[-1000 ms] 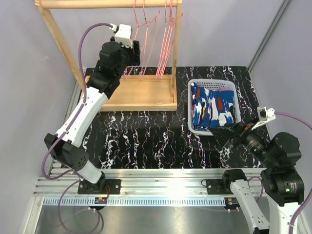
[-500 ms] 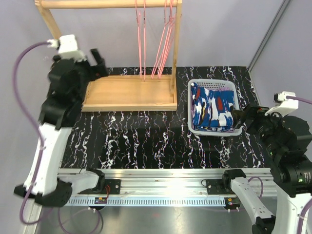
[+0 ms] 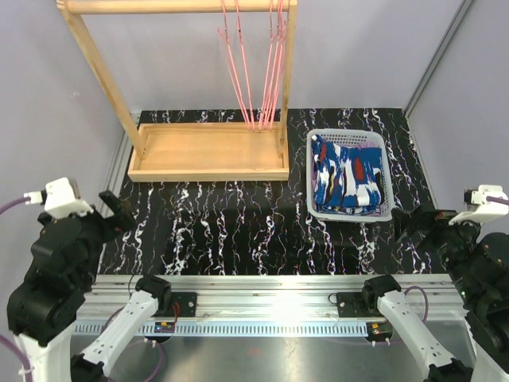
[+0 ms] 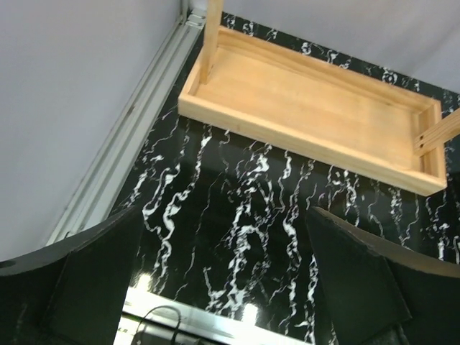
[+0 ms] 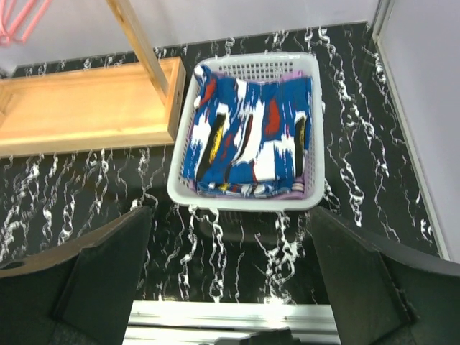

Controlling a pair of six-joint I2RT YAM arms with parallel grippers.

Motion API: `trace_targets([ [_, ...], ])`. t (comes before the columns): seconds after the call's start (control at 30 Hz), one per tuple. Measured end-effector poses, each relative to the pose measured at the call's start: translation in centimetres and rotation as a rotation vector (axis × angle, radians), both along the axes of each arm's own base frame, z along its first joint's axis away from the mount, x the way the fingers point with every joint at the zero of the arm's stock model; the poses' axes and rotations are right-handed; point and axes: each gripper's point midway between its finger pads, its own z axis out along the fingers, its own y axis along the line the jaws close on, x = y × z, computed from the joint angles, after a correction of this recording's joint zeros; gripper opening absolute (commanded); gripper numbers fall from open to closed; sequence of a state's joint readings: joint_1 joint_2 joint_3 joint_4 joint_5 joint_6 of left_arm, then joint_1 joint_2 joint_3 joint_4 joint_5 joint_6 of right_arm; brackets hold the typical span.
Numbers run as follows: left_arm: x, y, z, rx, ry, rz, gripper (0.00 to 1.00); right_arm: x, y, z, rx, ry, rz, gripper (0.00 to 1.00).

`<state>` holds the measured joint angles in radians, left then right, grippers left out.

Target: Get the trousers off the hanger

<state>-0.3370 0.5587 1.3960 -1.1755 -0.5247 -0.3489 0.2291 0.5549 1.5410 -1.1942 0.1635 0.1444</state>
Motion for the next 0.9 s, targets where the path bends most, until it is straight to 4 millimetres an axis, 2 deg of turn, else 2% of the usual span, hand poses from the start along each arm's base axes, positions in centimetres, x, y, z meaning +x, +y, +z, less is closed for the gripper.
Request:
trace_targets([
  [0.13, -2.3, 1.0, -1.8, 0.014, 0.029, 0.008, 0.99, -1.1, -0.5, -1.8, -0.02, 0.04, 0.004, 0.99],
  [0.23, -3.0, 1.1, -4.1, 0.026, 0.071, 0.003, 0.99, -1.4, -1.1, -3.2, -0.034, 0.081, -0.02, 1.0],
  [0.33, -3.6, 1.2, -5.5, 0.025, 0.076, -0.005, 0.99, -1.4, -1.4, -4.1, -0.038, 0.109, -0.041, 0.99],
  [0.47, -4.1, 1.1, -5.7, 0.016, 0.056, -0.024, 0.99, -1.5, -1.4, -4.3, -0.025, 0.111, -0.046, 0.99],
  [0.7, -3.8, 0.6, -5.5, 0.02, 0.039, -0.056, 0.99, -1.0, -1.2, -4.9, -0.02, 0.126, -0.048, 0.99],
  [0.9, -4.2, 0.3, -5.5, 0.03, -0.011, -0.096, 0.99, -0.8, -1.1, -4.7, -0.017, 0.113, -0.048, 0.99],
])
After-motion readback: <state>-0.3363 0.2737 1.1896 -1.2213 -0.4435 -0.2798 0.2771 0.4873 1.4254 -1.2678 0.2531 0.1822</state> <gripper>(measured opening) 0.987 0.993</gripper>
